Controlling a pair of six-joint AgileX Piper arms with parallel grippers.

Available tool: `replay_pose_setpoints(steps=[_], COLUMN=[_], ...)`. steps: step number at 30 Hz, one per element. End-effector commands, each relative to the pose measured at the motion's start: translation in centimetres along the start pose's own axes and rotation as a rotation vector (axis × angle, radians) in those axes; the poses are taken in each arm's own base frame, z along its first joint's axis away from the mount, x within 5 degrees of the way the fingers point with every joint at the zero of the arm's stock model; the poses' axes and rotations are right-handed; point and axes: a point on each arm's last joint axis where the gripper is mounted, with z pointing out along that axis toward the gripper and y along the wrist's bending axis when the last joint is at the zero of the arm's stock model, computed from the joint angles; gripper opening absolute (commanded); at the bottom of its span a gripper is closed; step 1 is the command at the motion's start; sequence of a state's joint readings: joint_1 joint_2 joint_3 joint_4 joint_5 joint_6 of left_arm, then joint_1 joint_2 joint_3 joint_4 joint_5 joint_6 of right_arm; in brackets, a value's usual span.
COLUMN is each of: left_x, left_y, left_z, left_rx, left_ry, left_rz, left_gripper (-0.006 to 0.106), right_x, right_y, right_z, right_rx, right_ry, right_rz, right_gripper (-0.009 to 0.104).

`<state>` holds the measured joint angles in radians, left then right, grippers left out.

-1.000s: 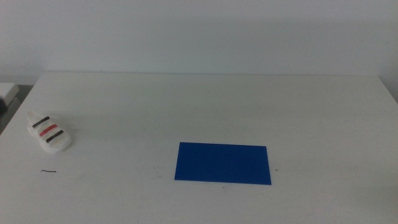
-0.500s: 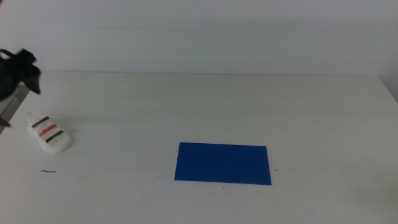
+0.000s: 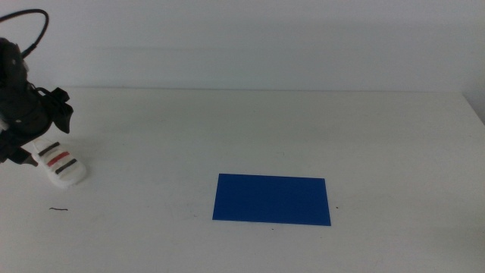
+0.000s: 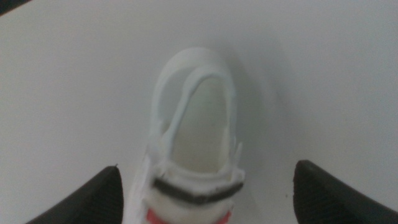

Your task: Use one arm to grab the shoe from the table and place it on the mat.

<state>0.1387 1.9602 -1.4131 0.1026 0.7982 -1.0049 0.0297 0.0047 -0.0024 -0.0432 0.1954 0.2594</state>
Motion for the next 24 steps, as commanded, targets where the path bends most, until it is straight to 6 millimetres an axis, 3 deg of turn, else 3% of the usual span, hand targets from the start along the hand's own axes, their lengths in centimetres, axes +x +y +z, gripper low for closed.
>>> replay_pose_setpoints(steps=[1, 9, 14, 20, 24], left_x=[-0.3, -0.2, 0.1, 0.3, 0.4], left_y=[-0.3, -0.6, -0.8, -0.7, -0.7], left_z=[0.6, 2.6, 3.8, 4.5, 2.5], left_rx=[0.019, 0.037, 0.04, 0.028, 0.026], left_ry=[-0.02, -0.021, -0.014, 0.008, 0.015], left_rz=[0.026, 0.044, 0.043, 0.052, 0.099], left_gripper=[0.093, 0.09, 0.079, 0.05, 0.023], right_x=[0.0, 0.0, 0.0, 0.0, 0.0], right_y=[0.0, 0.0, 0.0, 0.0, 0.0], right_z=[0.0, 0.0, 0.0, 0.0, 0.0], right_rx=[-0.004, -0.004, -0.004, -0.004, -0.004], right_ry=[-0.011, -0.011, -0.011, -0.011, -0.011], right_rz=[-0.01, -0.01, -0.01, -0.01, -0.01], right_gripper=[0.079, 0.079, 0.079, 0.079, 0.079])
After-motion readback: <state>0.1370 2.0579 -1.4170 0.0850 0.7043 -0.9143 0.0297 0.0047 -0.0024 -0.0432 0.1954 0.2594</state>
